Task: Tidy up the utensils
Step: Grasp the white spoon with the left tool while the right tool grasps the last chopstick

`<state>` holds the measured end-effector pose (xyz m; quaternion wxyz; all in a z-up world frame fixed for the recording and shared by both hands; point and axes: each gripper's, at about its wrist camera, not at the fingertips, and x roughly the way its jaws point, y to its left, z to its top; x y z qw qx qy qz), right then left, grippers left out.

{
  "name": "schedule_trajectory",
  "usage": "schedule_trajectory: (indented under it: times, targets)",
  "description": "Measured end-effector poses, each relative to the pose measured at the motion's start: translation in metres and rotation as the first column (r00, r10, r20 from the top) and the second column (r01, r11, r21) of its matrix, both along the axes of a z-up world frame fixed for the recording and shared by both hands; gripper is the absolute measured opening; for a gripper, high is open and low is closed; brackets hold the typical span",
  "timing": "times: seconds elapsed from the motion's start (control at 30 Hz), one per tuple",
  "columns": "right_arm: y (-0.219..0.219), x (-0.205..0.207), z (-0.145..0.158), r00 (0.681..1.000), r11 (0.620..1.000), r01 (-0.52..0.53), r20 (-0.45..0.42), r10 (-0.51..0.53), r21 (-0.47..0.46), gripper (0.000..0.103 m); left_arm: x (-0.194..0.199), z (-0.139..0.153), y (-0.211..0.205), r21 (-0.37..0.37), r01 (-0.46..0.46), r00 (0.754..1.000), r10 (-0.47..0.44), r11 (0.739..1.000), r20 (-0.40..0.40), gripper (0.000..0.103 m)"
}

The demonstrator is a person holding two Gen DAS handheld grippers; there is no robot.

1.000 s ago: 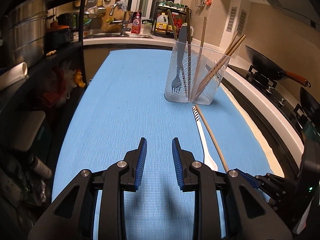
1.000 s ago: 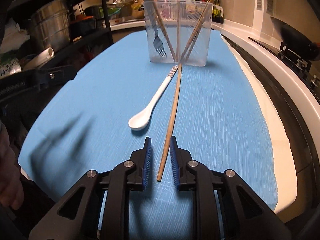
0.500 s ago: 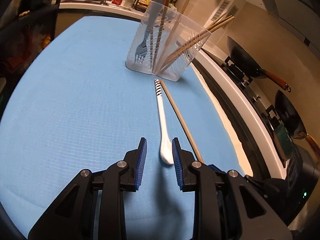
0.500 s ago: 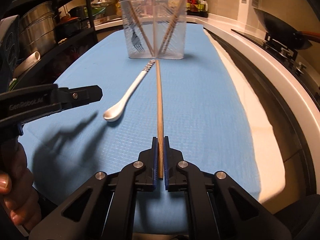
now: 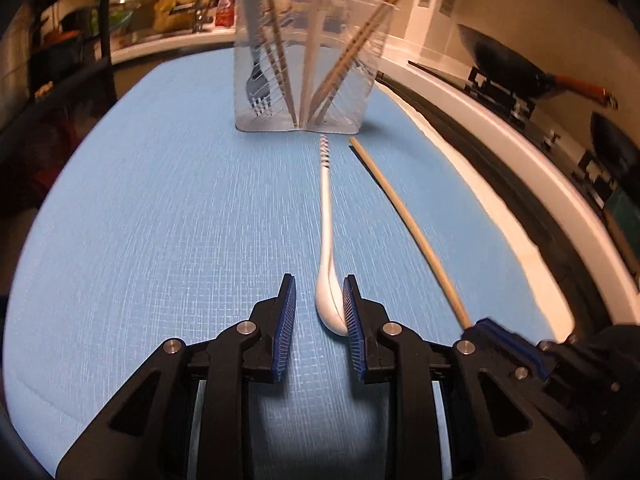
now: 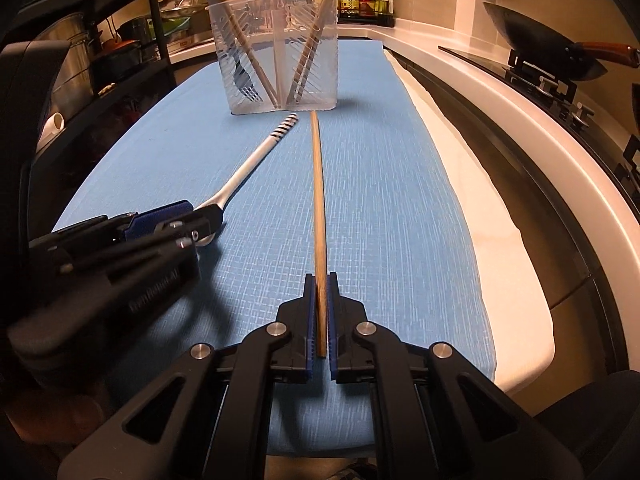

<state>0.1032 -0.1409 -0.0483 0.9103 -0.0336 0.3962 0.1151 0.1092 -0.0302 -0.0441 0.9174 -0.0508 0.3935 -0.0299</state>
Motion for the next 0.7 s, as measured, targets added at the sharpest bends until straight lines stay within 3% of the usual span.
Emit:
schedule_trajectory:
  times: [0.07,0.2,0.5,0.7]
  targets:
    - [0.0,0.0,0.0,1.0,1.0,0.0,0.0,0.0,0.001,0.005,-0.003,0.0,-0.008,0.057,0.022,1.0,-0.024,0.998,0.021,0.015]
    - [0.0,0.0,0.0,1.0,1.0,0.0,0.001,0.0,0.011,0.005,-0.015,0.002,0.0,0.098,-0.005,0.998,-0.001,0.995,0.059,0.011]
    - [0.011,-0.002,-0.001,1.0,1.0,-0.01,0.017,0.009,0.024,0.005,-0.048,0.002,0.045,0.116,-0.111,0.991,0.102,0.987,0.082,0.011]
    - [0.012,-0.003,-0.003,0.999,0.999,0.011,0.046,-0.012,0.031,0.006,-0.05,0.0,0.049,0.114,-0.129,0.987,0.117,0.985,0.108,0.011]
